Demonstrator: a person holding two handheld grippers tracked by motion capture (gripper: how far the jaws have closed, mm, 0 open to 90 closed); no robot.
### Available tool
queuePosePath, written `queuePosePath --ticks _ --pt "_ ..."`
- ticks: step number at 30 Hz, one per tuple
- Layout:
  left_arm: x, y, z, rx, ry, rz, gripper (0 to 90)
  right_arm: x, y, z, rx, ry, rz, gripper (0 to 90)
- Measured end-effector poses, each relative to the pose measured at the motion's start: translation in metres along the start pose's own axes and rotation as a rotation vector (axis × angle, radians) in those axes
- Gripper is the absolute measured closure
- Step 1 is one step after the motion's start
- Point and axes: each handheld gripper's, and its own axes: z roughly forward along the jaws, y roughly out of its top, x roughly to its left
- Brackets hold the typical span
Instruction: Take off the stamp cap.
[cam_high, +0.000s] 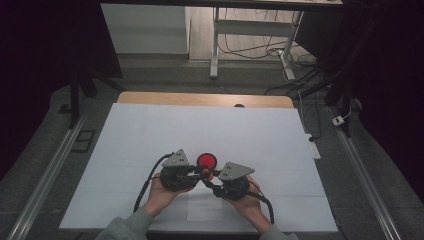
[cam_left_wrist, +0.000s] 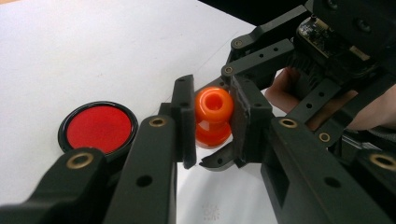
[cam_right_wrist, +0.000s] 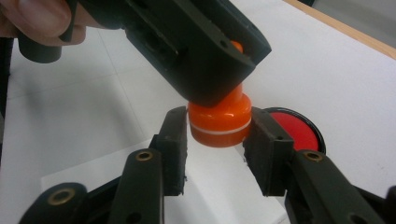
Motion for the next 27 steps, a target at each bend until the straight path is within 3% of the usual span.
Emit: queuePosePath --ticks 27 --pt "-0.0012 -0.0002 0.0008 0.006 0.005 0.003 72.3 0.0018 0.0001 -0.0001 0.014 -0.017 -0.021 64.4"
